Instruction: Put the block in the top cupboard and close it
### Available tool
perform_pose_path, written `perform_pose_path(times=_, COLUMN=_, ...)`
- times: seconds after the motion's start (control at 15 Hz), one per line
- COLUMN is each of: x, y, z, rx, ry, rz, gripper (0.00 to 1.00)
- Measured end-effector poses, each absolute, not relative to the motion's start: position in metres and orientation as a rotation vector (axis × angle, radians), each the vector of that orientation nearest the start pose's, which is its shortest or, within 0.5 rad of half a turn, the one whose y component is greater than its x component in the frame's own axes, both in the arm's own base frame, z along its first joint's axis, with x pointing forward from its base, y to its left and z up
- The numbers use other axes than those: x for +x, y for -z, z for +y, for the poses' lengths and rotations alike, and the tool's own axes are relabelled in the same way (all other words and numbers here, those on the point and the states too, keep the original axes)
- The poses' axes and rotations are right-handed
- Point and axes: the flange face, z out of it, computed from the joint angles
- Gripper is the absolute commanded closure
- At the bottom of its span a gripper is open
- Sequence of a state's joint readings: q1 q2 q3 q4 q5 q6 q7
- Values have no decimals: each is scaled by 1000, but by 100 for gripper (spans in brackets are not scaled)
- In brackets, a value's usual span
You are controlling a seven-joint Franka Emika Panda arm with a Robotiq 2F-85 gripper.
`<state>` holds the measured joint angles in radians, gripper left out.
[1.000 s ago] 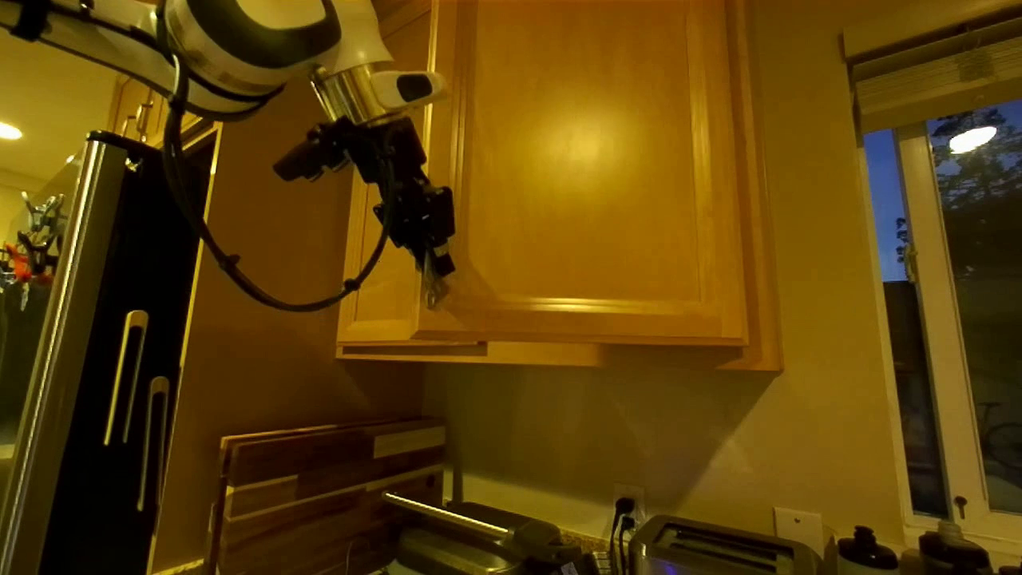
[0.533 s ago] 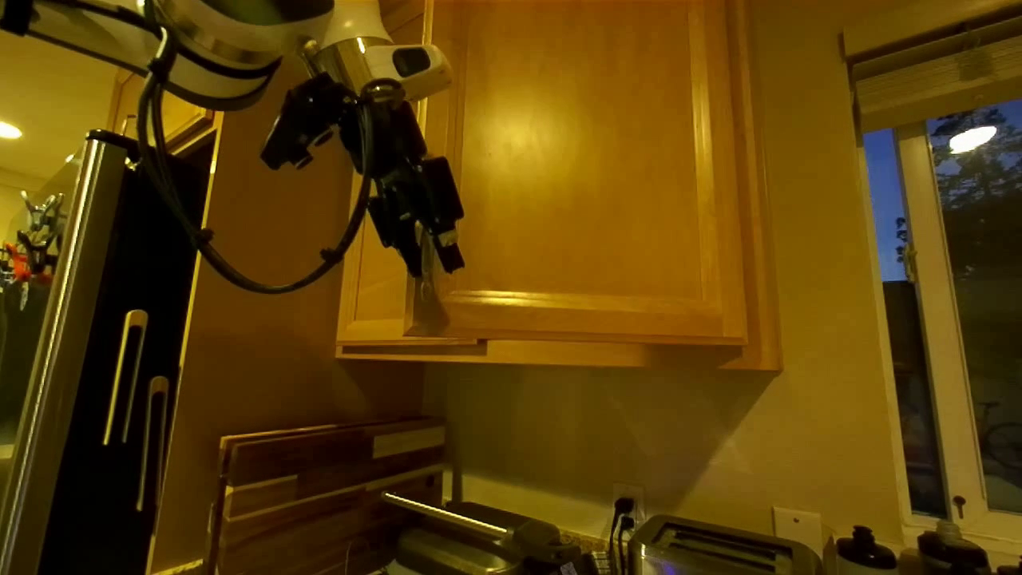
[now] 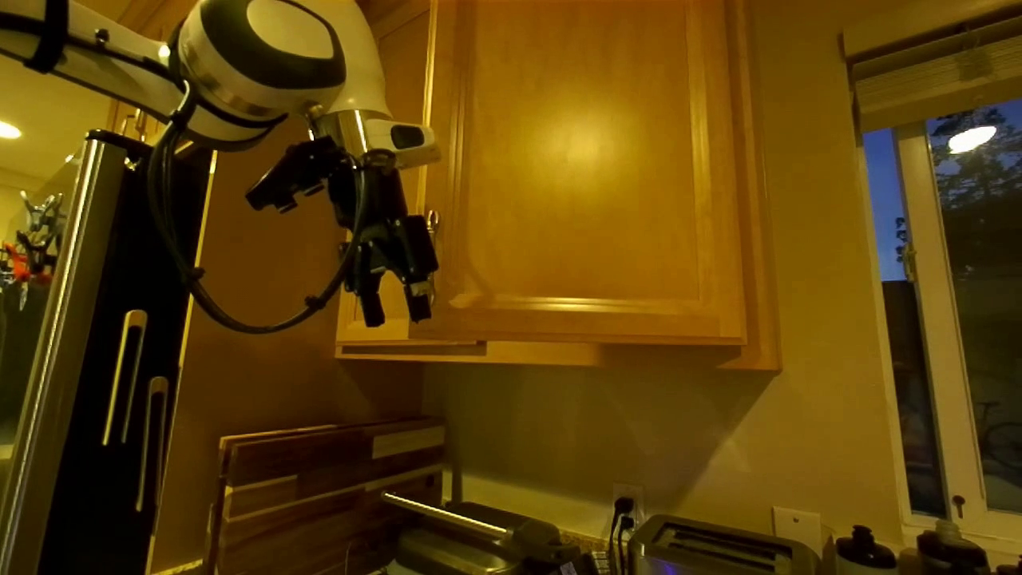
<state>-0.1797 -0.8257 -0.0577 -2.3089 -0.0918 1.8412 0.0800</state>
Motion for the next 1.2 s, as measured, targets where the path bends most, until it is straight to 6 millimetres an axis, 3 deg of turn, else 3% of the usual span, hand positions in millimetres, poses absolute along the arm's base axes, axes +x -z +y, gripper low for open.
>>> perform_pose_path(times=0.27, x=320, y=-663, z=-47, rx=-3088, ry=665, rz=413, gripper=0)
perform_pose_path(times=0.53, x=355, y=-680, z=-13, rx=-2979, ry=942, rz=612, gripper=0)
perform_pose_path(times=0.93, x=437, y=-680, z=8, rx=-2867, ry=1287, rz=907, gripper=0)
perform_pose_path(times=1.2, x=459, y=-685, z=10, rx=-2846, ry=1502, rz=1105, gripper=0)
